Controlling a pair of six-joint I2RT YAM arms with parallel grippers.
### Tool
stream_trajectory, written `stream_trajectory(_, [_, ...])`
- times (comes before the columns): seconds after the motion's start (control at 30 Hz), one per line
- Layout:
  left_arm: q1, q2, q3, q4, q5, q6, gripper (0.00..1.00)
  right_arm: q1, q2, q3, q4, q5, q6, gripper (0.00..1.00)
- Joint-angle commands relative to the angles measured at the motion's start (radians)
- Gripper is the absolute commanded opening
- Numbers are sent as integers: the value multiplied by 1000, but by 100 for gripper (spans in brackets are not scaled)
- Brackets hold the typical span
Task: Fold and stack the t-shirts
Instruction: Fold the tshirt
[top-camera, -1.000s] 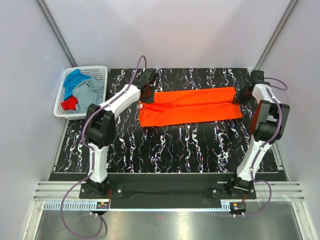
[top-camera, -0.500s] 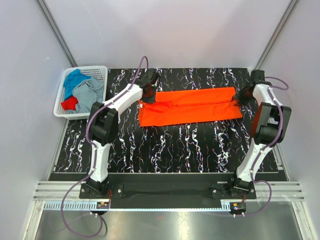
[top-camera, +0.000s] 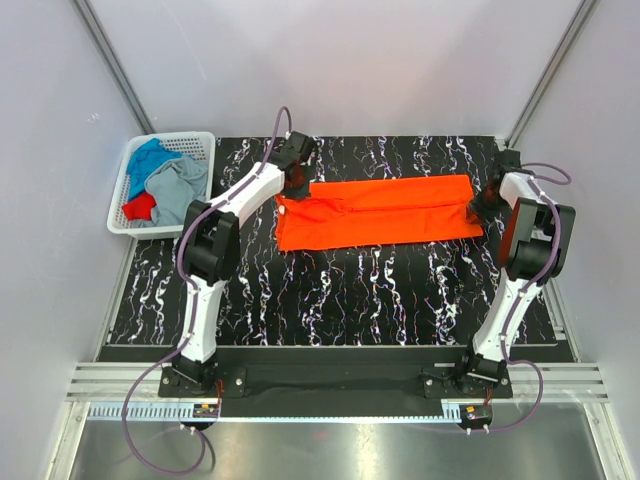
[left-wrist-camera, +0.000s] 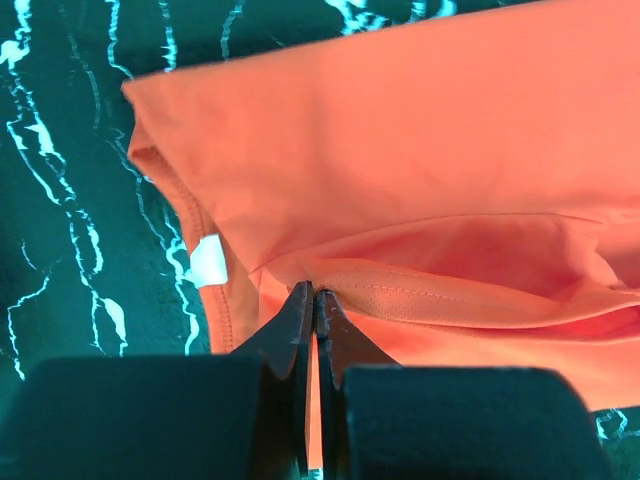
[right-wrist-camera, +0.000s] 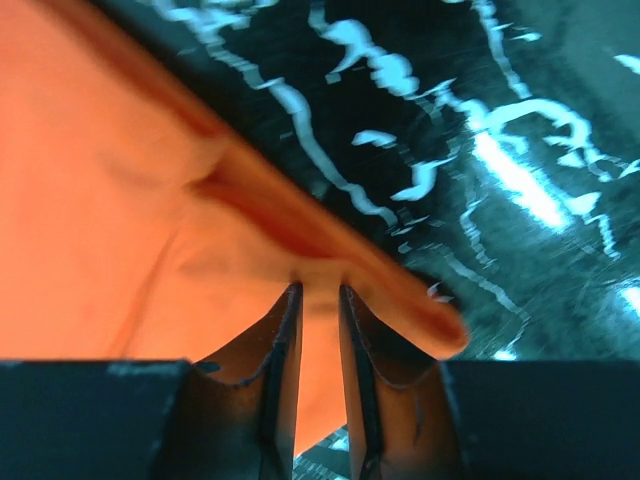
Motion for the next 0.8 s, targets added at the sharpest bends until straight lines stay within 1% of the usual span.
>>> stream_trajectory(0.0, [23,23,42,-4,14,-24,0,-1,10,-10,22,106,-23,27])
stream_trajectory(0.2, [37,45,62,12,63,-36,0,-1,-16,-24,15,146,-12,26])
stream_trajectory(0.23, [39,51,68,12,69,-35,0,-1,-27,-24,16,138,-15,28])
stream_trajectory(0.33, [42,54,67,21,85,-33,0,-4,-80,-41,77,56,-66,34])
stream_trajectory(0.37, [42,56,68,22,88,-33,0,-7,-86,-36,91,5,-97,42])
stream_trajectory(0.43, [45,59,70,24,97,-33,0,-16,-71,3,110,-64,-156,46])
stream_trajectory(0.47, [46,57,68,25,105,-33,0,-29,-48,17,117,-139,-175,47])
stream_trajectory(0.57, [47,48,65,27,114,-27,0,-47,-13,57,114,-240,-256,48])
stream_trajectory(0.77, [48,14,39,44,117,-15,0,-62,35,146,74,-276,-376,47])
